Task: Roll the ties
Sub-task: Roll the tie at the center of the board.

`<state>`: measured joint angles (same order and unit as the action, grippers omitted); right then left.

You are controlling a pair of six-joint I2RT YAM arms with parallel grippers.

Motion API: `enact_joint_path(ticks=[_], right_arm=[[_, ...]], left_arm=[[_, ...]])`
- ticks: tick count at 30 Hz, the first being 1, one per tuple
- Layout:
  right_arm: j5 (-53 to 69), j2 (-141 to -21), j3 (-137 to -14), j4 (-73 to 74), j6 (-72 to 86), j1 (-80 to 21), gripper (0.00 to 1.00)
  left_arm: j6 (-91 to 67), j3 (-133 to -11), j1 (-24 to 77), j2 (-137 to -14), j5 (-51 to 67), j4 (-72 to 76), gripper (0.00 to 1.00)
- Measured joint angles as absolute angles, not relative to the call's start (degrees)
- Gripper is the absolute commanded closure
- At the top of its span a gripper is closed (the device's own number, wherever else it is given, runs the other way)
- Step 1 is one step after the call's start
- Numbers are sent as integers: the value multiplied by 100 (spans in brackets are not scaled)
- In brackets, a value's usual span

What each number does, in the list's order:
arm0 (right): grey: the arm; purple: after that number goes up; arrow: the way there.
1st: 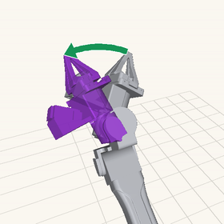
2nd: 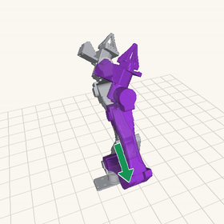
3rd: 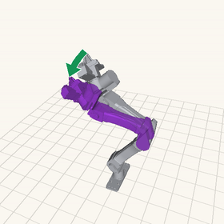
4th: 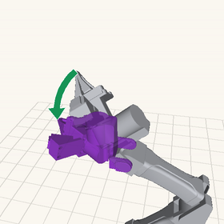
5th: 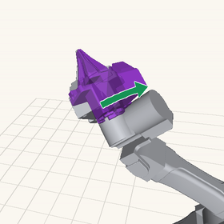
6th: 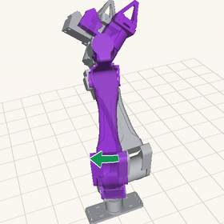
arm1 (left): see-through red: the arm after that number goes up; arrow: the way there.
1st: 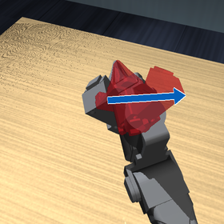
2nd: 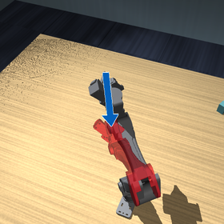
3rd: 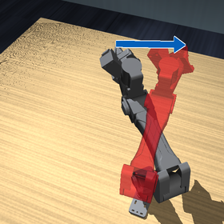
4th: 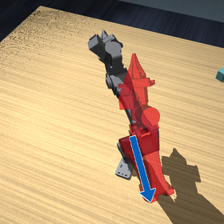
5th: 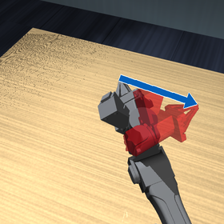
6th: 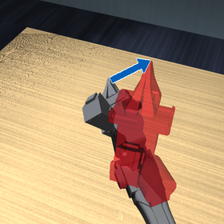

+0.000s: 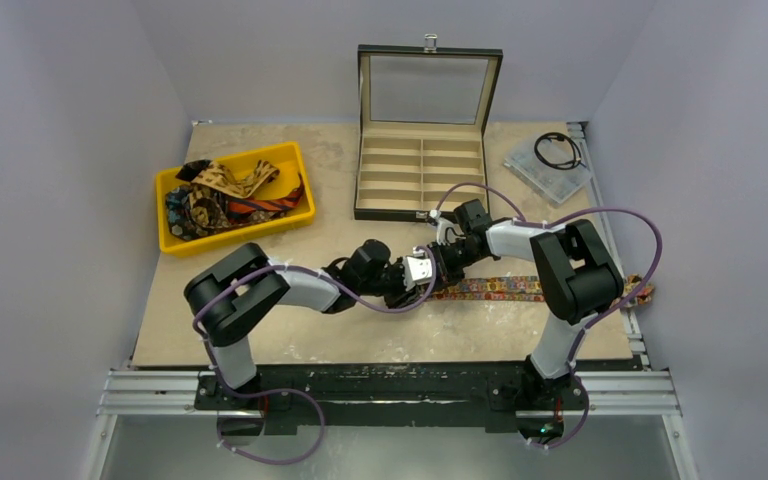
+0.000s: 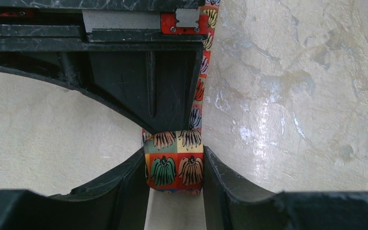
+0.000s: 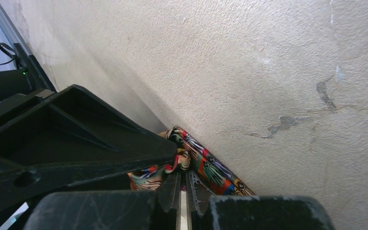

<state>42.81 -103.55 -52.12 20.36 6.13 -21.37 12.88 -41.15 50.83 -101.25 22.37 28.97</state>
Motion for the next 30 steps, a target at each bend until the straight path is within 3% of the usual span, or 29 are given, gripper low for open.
enact_joint_path(ticks=[5,12,18,30], right_arm=[[4309,-10353,-5186,1975,657,-2132,100],[4440,-10339,-5109,1820,705,-2093,99],[4427,-10178,-5107,1809,598,-2176,68],[4571,-9037,-4952,2032,604,-2032,59]], left_arm=[[1238,-4316,5098,-10451,2250,2926,60],[1278,-4307,5109,-10460,2121,2921,72],[1448,-4084,5153,-10130,1852,2639,74],[1621,-4128,5151,-10022,1723,2290,73]])
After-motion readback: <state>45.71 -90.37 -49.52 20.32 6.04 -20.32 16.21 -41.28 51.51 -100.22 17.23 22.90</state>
